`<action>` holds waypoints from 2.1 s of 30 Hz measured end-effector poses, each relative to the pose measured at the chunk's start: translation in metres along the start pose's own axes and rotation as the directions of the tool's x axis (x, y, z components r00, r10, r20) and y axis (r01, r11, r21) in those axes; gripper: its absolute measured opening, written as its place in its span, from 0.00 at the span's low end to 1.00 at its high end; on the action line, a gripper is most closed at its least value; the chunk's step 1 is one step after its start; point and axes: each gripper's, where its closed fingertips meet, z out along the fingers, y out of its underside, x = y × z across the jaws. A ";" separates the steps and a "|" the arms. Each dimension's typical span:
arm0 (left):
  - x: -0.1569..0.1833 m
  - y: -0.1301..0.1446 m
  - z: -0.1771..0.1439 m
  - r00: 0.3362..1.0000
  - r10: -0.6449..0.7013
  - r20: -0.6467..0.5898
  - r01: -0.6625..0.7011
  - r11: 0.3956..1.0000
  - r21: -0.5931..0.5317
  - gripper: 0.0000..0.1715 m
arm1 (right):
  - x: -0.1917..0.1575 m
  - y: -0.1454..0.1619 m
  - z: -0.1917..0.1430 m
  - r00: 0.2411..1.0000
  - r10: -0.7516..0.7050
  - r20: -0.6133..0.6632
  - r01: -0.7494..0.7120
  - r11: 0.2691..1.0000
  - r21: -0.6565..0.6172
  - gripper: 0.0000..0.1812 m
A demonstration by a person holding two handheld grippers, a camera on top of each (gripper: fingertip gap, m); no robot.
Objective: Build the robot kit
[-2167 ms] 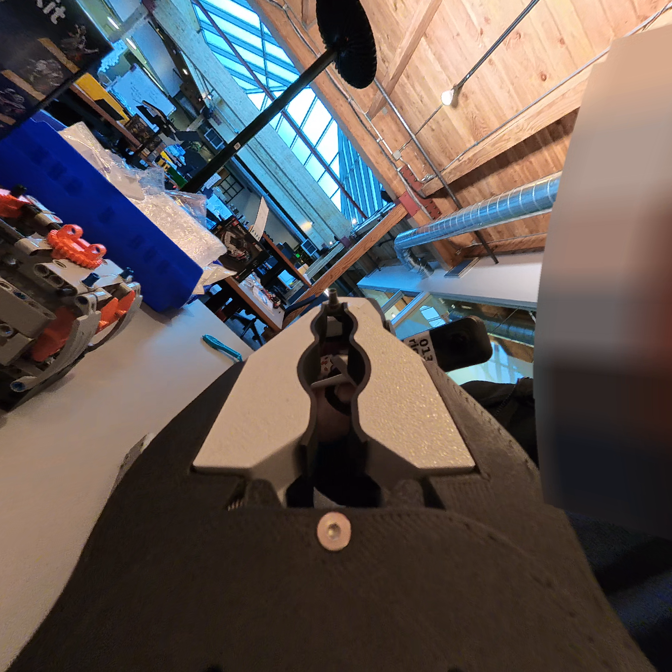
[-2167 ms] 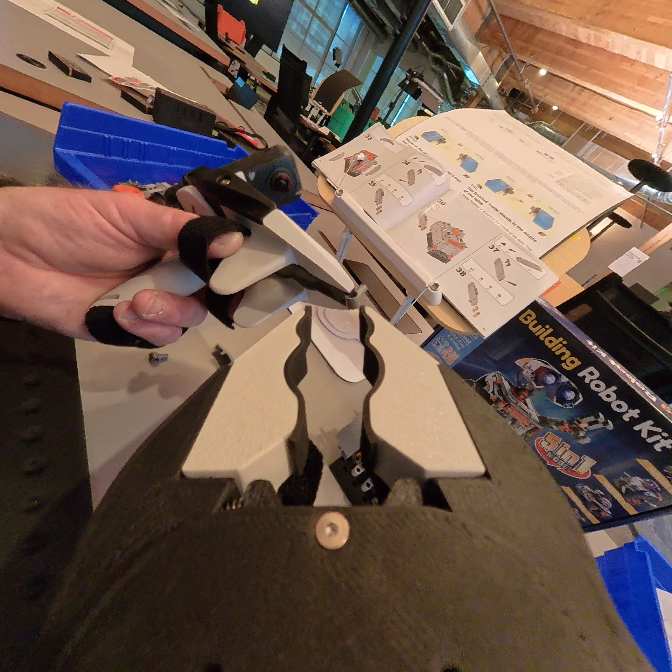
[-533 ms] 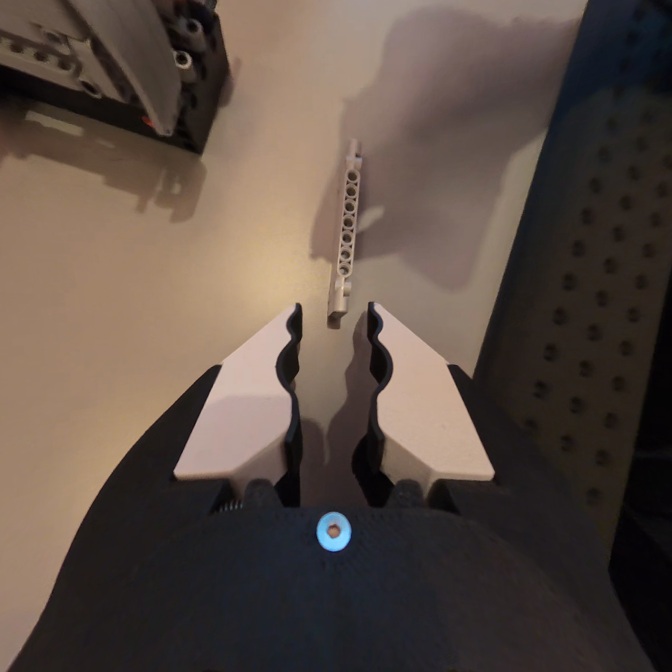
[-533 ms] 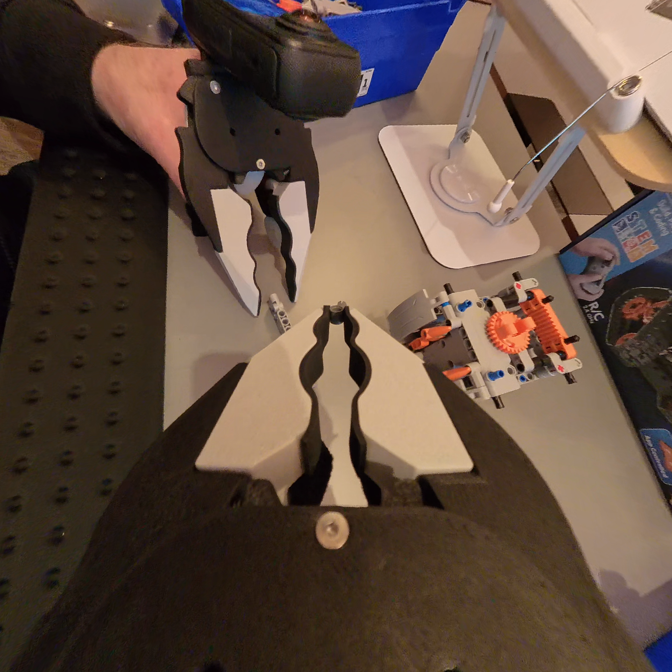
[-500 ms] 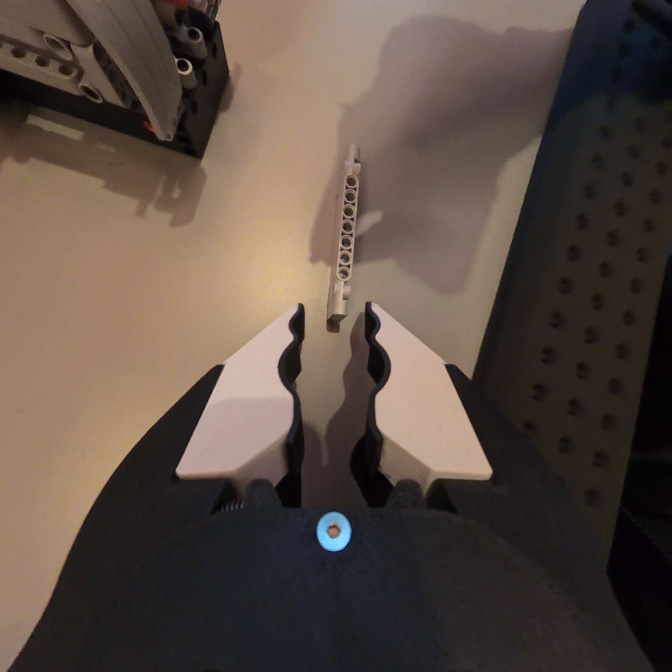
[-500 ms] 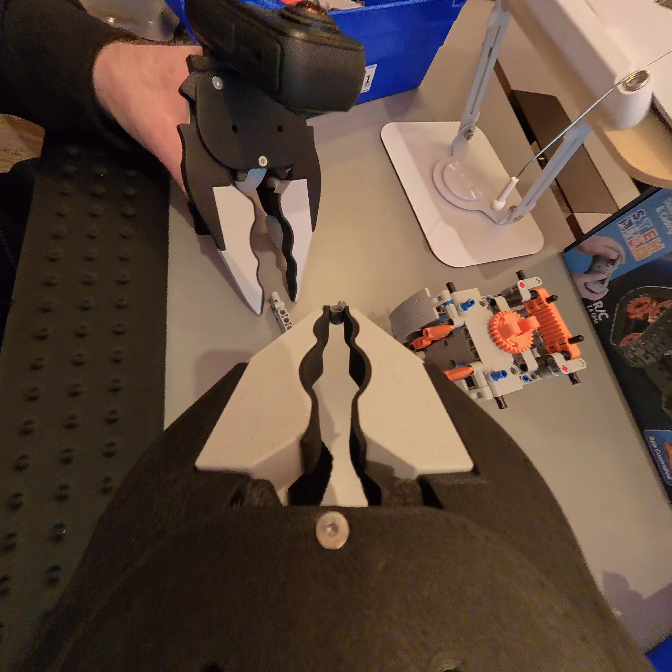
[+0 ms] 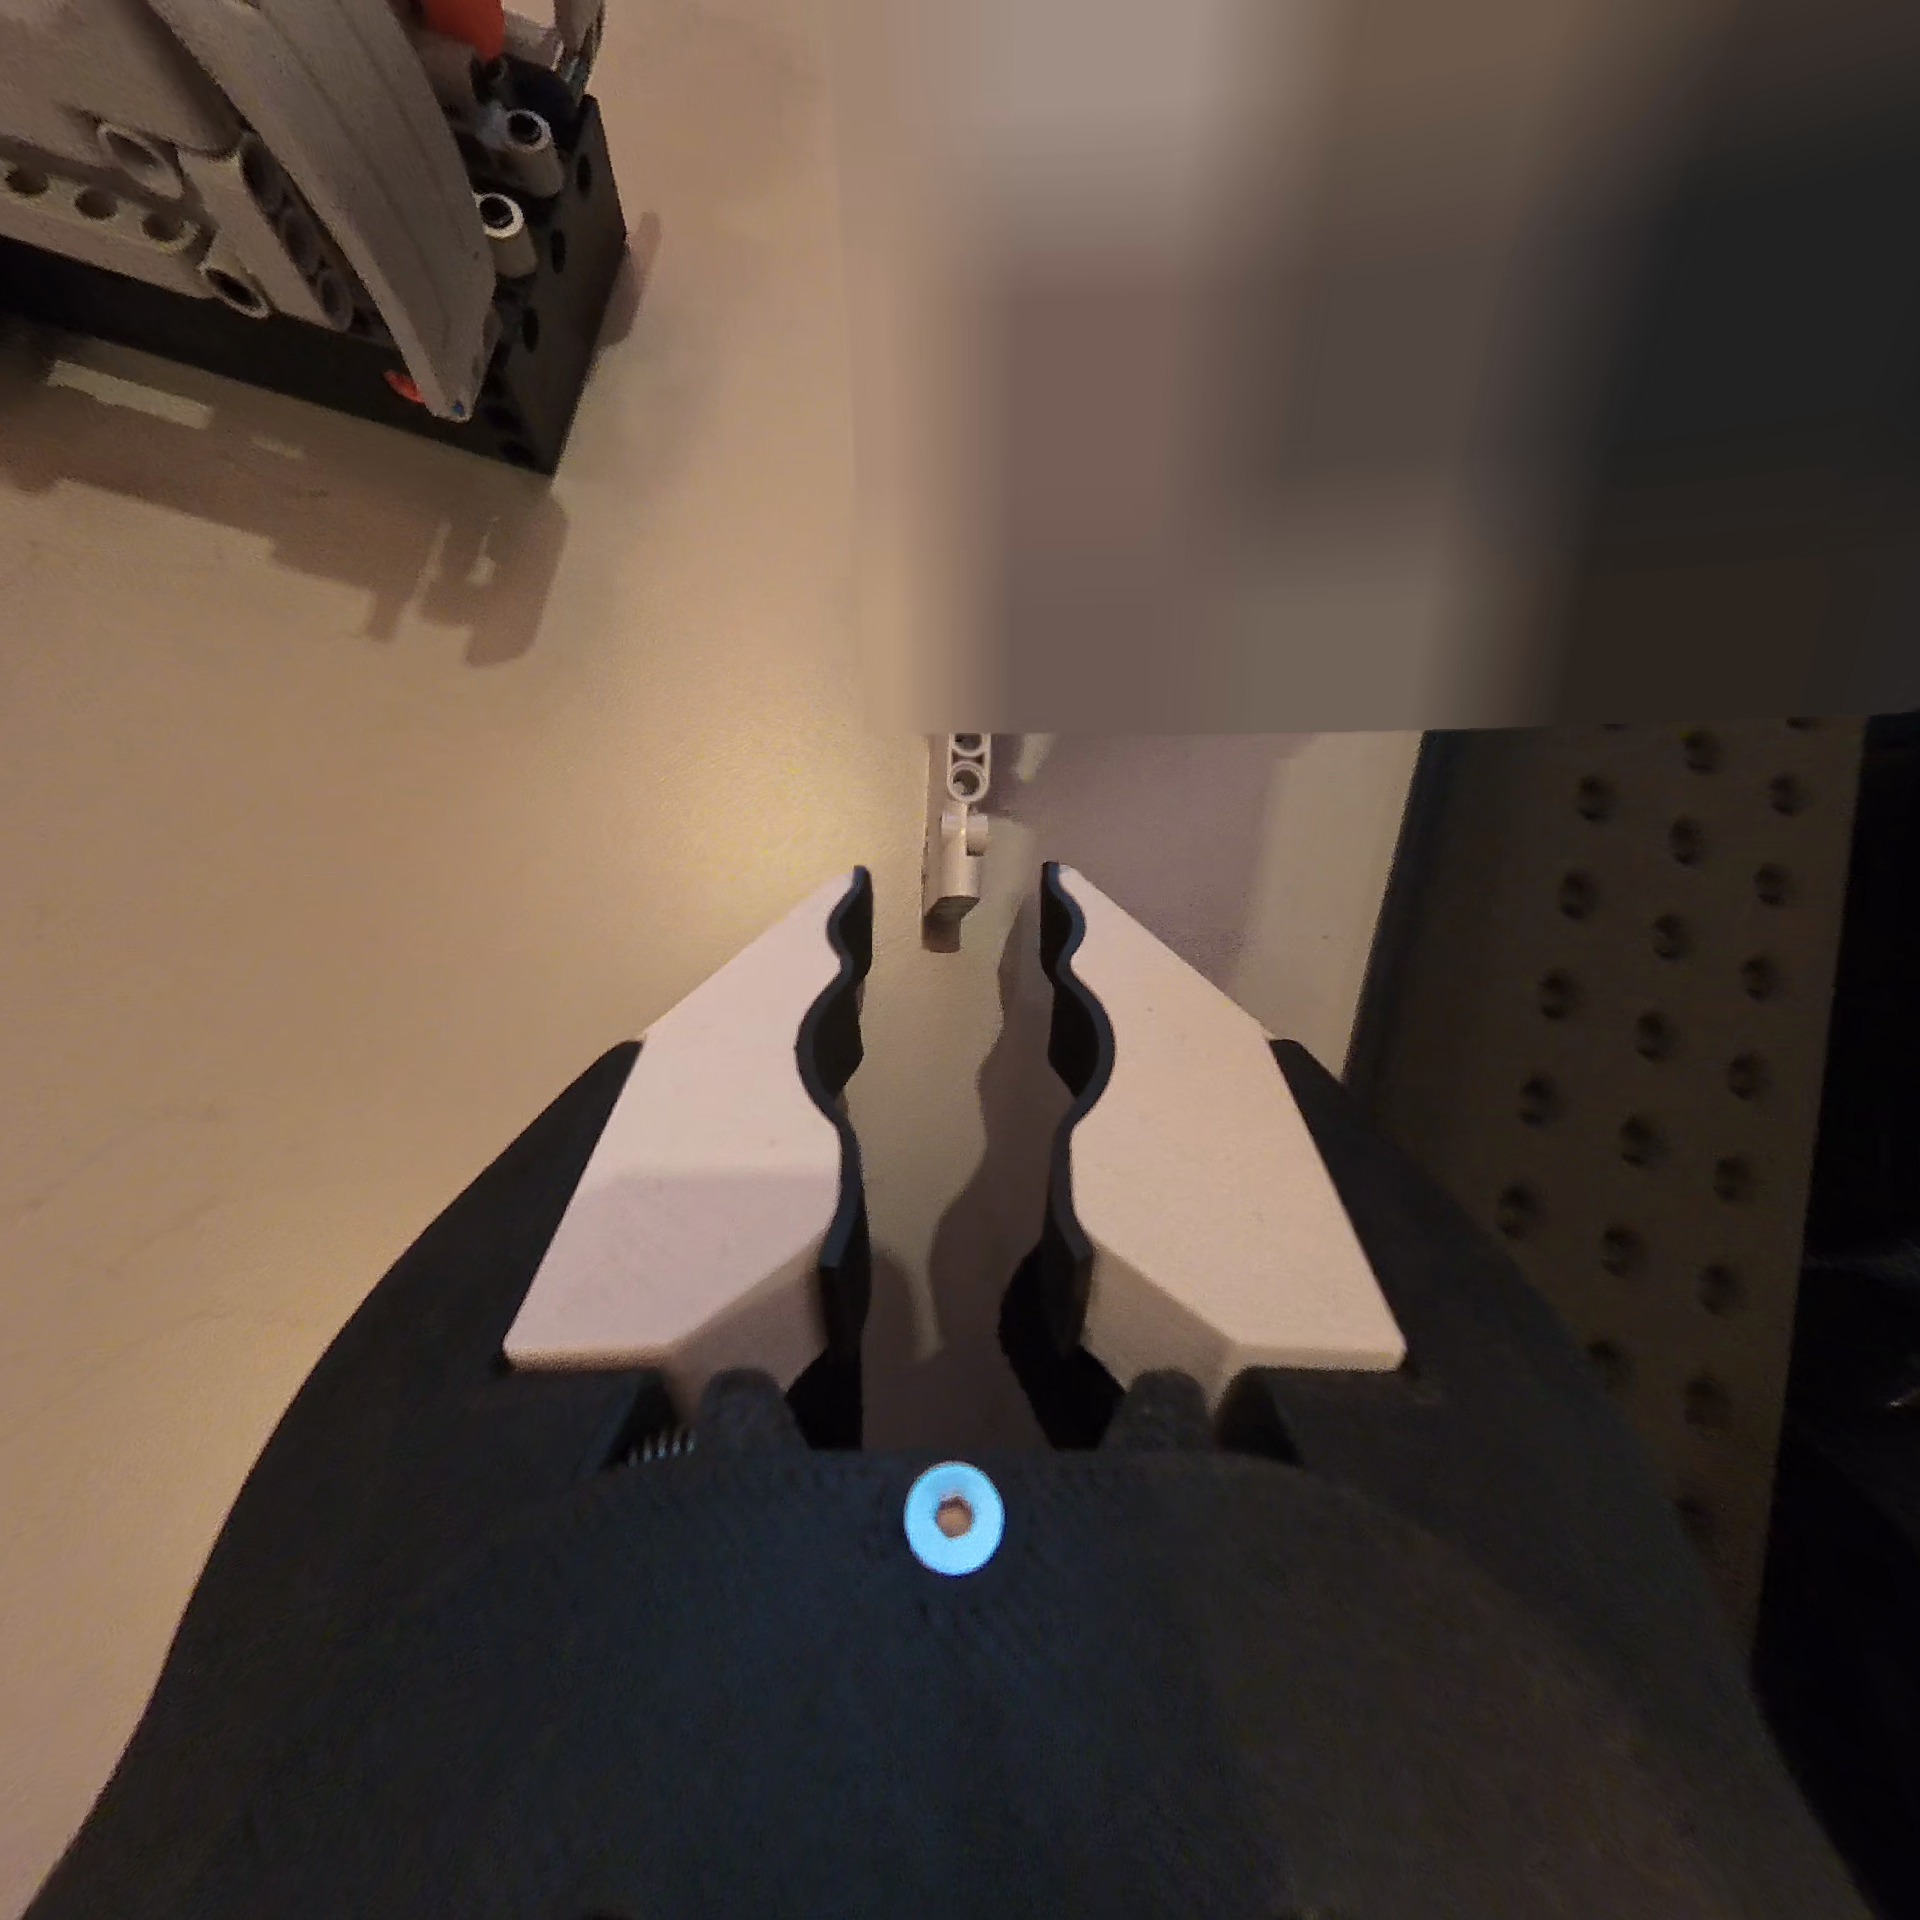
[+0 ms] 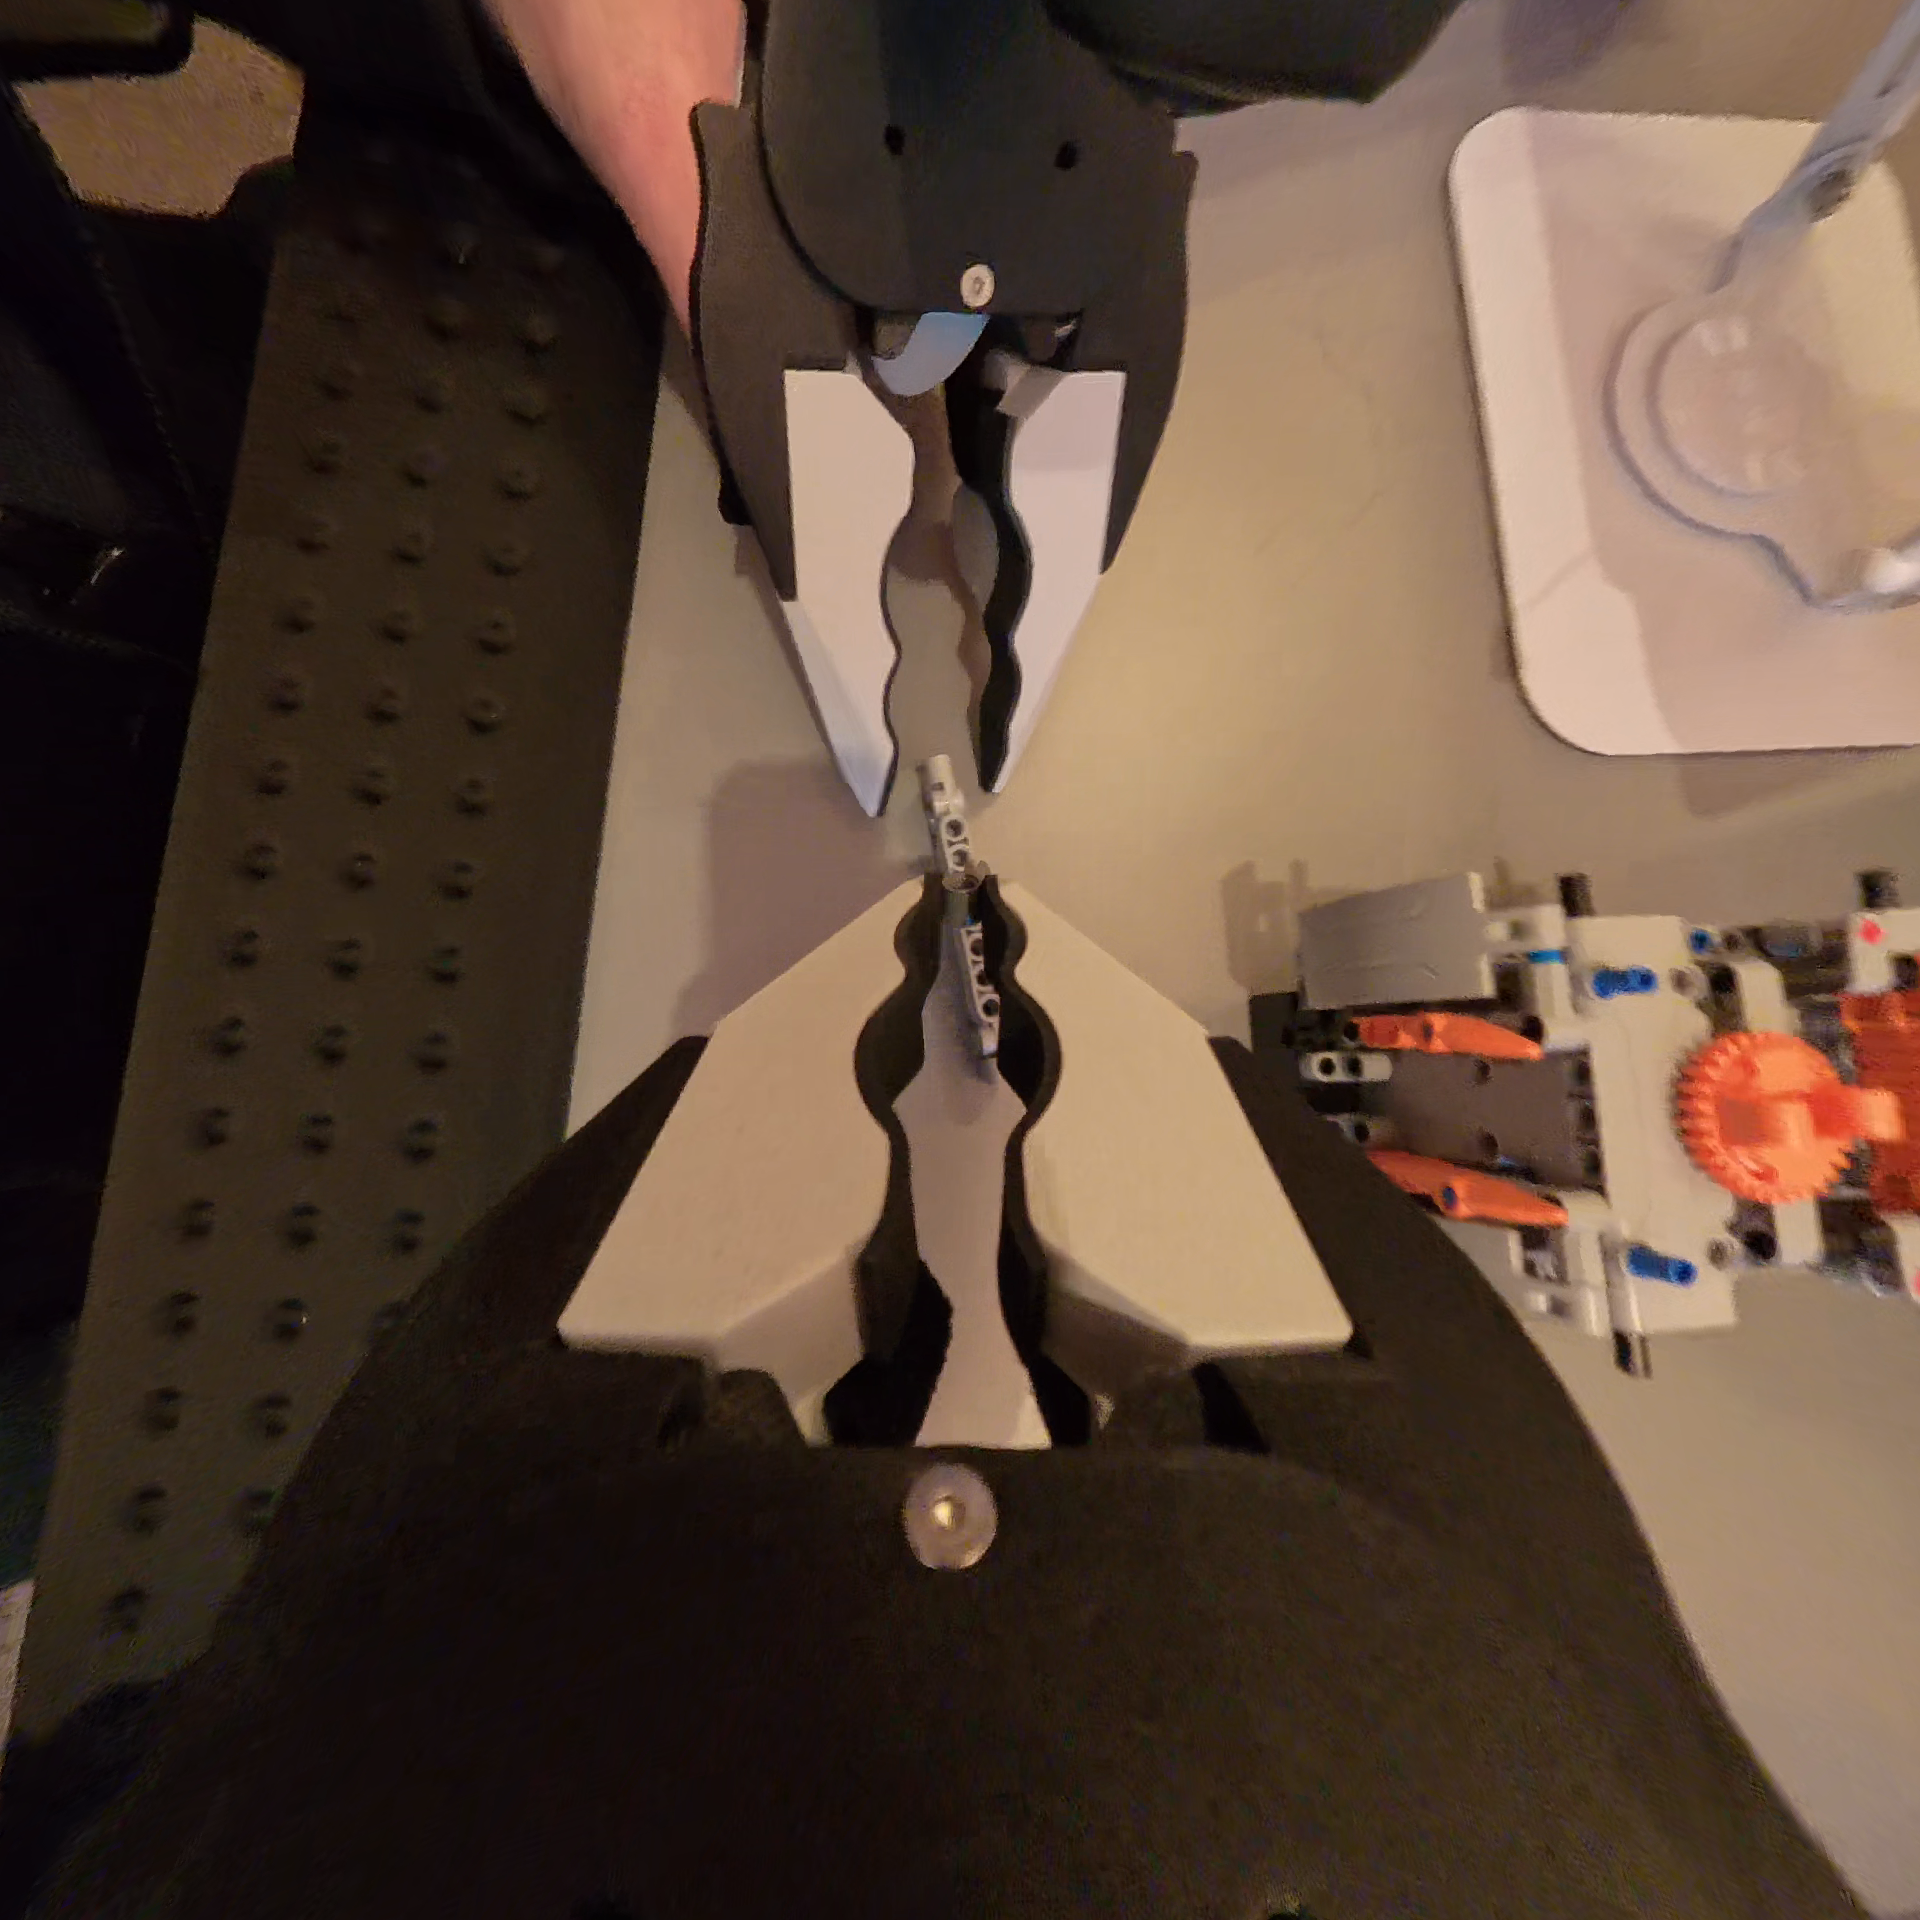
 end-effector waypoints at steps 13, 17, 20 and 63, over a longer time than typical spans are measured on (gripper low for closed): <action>0.000 -0.005 0.014 0.998 0.053 0.022 -0.053 0.999 0.000 0.03 | -0.002 0.029 0.038 0.990 -0.049 0.134 0.086 0.955 -0.285 0.02; -0.002 -0.005 0.014 0.997 0.069 0.034 -0.069 0.998 -0.001 0.03 | 0.001 0.033 0.040 0.988 -0.067 0.142 0.111 0.937 -0.331 0.02; -0.003 -0.005 0.014 0.997 0.068 0.038 -0.068 0.998 0.002 0.03 | 0.002 0.032 0.040 0.984 -0.072 0.163 0.125 0.932 -0.340 0.02; 0.000 -0.014 0.016 0.991 0.131 -0.031 -0.128 0.987 0.094 0.03 | -0.003 0.038 0.036 0.940 -0.032 0.339 0.186 0.883 -0.432 0.02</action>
